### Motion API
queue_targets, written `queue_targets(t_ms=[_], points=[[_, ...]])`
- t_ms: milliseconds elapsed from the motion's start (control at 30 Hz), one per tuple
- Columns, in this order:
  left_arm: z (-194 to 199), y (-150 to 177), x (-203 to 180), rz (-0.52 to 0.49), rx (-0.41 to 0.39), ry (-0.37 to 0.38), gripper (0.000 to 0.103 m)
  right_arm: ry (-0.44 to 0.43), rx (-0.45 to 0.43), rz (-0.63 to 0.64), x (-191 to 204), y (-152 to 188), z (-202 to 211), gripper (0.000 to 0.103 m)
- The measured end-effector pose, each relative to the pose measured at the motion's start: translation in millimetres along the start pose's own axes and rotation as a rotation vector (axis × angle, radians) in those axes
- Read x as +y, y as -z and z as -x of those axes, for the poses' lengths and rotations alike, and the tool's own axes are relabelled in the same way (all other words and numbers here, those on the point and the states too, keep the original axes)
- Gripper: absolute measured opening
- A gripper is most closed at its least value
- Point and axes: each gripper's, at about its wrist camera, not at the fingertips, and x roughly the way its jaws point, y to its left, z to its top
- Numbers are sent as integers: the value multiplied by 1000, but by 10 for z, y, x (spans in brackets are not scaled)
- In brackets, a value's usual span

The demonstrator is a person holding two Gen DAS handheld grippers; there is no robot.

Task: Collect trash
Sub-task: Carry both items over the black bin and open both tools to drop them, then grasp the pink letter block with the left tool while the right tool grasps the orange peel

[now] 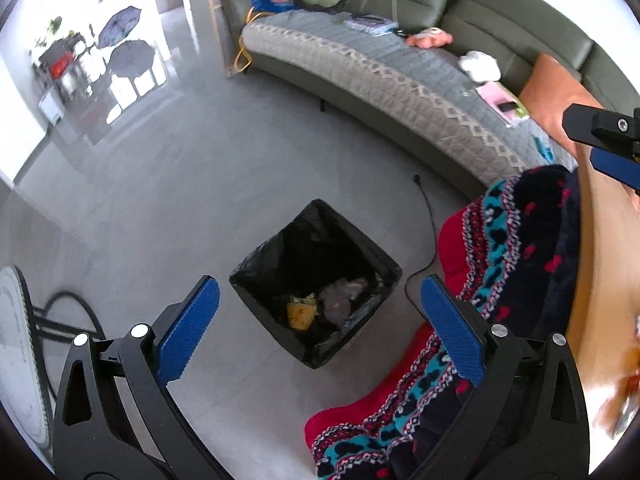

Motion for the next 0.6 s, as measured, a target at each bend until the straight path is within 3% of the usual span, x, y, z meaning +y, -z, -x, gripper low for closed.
queue_targets(t_ms=[300, 600], points=[[574, 261, -677, -122, -65, 75, 97, 54, -82, -69, -566, 331, 901, 64], [930, 635, -1786, -303, -87, 184, 97, 157, -134, -170, -1494, 809, 1624, 65]])
